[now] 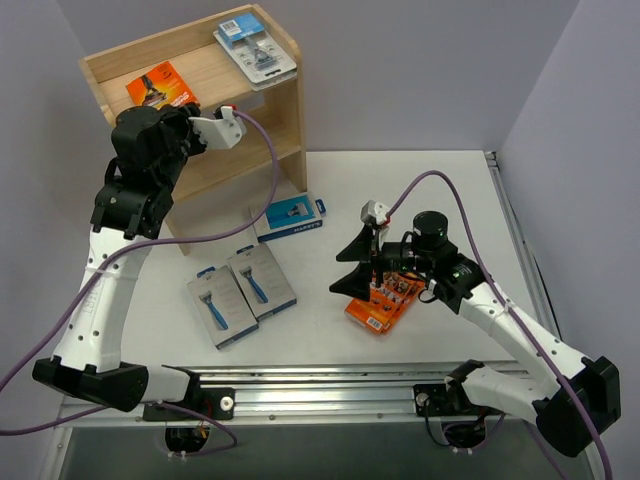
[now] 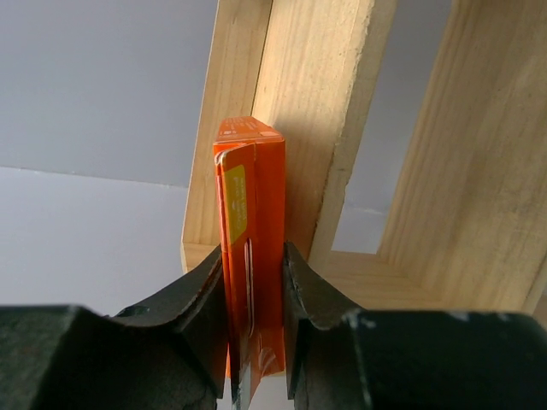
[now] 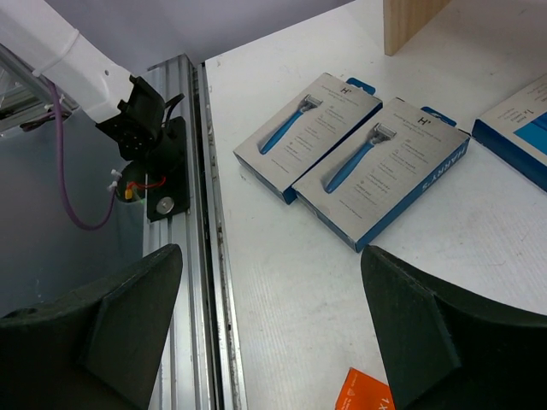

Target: Place and organize the shaving razors onto the shelf

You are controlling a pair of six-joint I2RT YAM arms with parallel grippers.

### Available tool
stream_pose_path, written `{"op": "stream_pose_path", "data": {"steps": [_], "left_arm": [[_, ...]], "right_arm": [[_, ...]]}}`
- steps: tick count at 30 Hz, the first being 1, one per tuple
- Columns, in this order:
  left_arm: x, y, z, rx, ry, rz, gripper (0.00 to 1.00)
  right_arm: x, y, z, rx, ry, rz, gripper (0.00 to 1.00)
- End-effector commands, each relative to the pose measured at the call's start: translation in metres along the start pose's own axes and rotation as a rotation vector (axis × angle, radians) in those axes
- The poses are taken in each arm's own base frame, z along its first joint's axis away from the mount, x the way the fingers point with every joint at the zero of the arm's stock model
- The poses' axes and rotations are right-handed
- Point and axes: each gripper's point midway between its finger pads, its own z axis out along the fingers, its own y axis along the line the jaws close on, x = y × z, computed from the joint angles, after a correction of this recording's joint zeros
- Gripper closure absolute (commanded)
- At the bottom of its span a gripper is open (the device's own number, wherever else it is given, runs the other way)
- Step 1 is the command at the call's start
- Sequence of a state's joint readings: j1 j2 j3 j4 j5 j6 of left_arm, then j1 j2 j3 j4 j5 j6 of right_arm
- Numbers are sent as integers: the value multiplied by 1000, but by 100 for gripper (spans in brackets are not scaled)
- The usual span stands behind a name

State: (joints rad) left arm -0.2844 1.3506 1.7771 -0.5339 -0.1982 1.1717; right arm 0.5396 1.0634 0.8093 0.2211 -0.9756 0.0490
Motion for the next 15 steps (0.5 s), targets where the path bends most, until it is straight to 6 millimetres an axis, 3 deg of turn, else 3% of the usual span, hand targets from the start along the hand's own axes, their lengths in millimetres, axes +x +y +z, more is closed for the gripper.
{"op": "stream_pose_path", "data": {"steps": [1,10,15], "left_arm": [[-7,21,8,-92,-53,-37,67],[16,19,20,-154,0,-55,39],[18,22,21,-177,-1,-83,32]], "right_arm": [[-6,1,1,-23,-26,-26,20],[-4,-4,2,-20,-24,-9,20],[-5,0,0,-24,-33,-15,20]]}}
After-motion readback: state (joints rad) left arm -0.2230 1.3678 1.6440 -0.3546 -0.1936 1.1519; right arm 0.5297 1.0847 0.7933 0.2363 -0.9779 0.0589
